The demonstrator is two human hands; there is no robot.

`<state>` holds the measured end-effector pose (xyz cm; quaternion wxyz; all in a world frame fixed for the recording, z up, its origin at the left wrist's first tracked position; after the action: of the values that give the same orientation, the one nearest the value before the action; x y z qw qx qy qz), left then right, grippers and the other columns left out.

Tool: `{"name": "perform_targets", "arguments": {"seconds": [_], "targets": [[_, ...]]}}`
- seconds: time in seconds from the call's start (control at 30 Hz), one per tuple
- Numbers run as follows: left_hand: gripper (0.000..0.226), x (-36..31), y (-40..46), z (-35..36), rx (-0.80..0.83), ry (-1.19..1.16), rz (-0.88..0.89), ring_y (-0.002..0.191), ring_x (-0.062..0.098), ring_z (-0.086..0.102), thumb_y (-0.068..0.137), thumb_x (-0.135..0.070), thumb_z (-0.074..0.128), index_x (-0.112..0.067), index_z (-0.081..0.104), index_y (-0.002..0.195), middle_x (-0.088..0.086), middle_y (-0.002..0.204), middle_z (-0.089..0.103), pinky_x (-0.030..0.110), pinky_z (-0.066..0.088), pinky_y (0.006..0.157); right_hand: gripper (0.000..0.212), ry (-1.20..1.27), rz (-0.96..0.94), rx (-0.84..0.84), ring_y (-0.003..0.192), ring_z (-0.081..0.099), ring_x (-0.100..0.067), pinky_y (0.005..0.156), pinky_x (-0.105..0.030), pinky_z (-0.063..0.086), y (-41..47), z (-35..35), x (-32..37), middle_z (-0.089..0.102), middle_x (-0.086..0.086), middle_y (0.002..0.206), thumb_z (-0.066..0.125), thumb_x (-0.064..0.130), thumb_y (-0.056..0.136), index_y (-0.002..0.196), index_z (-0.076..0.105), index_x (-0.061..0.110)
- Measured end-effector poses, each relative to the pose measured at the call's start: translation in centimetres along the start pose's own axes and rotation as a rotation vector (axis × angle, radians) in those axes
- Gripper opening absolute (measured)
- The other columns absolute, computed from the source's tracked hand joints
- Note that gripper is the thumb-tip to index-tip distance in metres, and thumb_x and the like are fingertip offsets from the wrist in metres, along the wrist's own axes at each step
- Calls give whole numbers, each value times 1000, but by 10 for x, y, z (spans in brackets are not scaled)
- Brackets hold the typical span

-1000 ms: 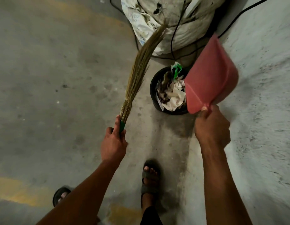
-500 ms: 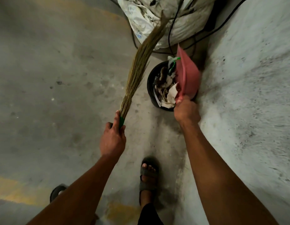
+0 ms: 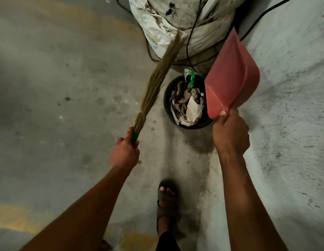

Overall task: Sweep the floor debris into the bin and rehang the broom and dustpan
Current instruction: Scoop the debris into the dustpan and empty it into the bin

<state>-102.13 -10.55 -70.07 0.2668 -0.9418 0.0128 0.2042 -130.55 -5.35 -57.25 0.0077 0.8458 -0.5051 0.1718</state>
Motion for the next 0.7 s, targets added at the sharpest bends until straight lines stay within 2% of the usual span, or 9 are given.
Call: {"name": "perform_targets", "arguments": {"seconds": [0.07,0.2,0.33,0.5,0.7], "targets": [[64,-1,16,-9,46,74,-28,89,20,57,108,-40,49,-42,19,164,10,119,58,37,51,67,31,-29,-12,5,110,61,-36,79,-42,42,5,0,8,64,-11,119,41,37,109,132,56,22],[59,-6,54,-36,74,263,9,85,26,60,104,-40,54,-49,30,157,7,111,58,37,49,67,30,-36,-18,39,111,62,-37,79,-41,40,19,3,18,65,-12,120,41,36,109,129,57,20],[53,-22,88,-67,74,401,121,71,19,53,104,-39,56,-54,36,151,2,102,55,33,45,61,30,-33,12,42,111,62,-39,79,-41,40,23,2,19,65,-13,121,41,37,109,128,57,21],[57,-31,111,-95,33,456,251,83,27,60,104,-42,57,-56,29,151,3,109,57,43,58,73,29,-35,39,61,107,63,-35,77,-41,41,13,5,8,65,-10,116,41,38,110,127,58,21],[64,-4,114,-105,-94,385,306,78,23,53,104,-44,56,-54,22,156,3,112,57,35,47,58,29,-30,86,39,89,50,-24,74,-41,41,-2,6,-3,63,-7,109,40,38,110,124,58,20]]}}
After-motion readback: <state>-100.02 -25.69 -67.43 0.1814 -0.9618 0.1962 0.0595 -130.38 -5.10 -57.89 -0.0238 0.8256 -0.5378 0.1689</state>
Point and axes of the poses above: each hand's wrist, its own y-axis towards the middle knuckle, its own z-axis out of the palm, x = y × z, the point moved 1 cm from there along y, towards the middle knuckle
